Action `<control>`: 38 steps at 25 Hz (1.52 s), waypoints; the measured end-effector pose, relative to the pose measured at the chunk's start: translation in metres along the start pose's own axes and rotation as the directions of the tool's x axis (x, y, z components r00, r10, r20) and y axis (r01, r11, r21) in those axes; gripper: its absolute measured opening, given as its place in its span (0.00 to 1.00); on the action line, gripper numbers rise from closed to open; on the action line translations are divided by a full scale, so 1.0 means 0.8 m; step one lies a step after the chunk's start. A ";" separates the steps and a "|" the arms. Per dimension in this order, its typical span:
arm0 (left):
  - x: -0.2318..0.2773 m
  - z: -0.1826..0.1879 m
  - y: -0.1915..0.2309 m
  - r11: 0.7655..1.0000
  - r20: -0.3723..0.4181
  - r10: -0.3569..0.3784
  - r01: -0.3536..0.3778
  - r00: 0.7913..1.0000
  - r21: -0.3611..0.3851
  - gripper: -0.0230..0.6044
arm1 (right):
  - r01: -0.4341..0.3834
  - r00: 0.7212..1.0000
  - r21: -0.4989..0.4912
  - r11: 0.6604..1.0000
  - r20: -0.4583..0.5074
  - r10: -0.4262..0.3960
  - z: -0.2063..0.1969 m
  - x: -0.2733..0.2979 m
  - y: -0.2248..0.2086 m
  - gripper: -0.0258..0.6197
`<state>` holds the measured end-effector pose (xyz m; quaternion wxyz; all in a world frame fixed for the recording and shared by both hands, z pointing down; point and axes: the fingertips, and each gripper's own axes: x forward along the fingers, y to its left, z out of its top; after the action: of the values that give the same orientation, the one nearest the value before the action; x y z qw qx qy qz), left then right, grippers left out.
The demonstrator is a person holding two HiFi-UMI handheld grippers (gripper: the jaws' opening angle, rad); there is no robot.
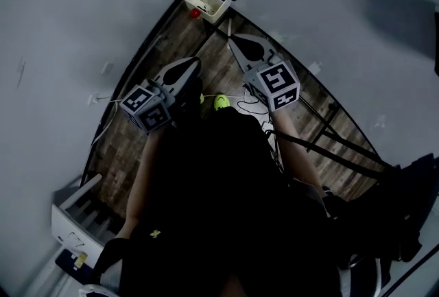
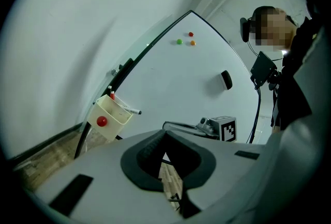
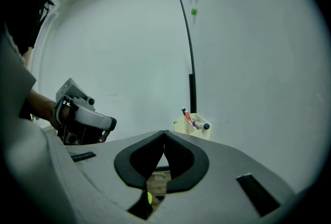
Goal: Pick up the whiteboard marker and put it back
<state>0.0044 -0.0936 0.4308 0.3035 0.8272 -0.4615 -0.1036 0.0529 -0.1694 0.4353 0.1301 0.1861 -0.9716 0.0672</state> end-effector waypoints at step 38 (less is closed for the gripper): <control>0.025 0.047 0.074 0.996 -0.045 -0.045 0.042 0.998 -0.073 0.06 | 0.167 0.983 0.063 0.984 -0.086 -0.161 0.008 0.100 -0.111 0.37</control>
<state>-0.0428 -0.1486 0.4381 0.3413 0.8278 -0.4322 -0.1072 0.0131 -0.2802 0.4586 0.1674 0.2673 -0.9439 0.0976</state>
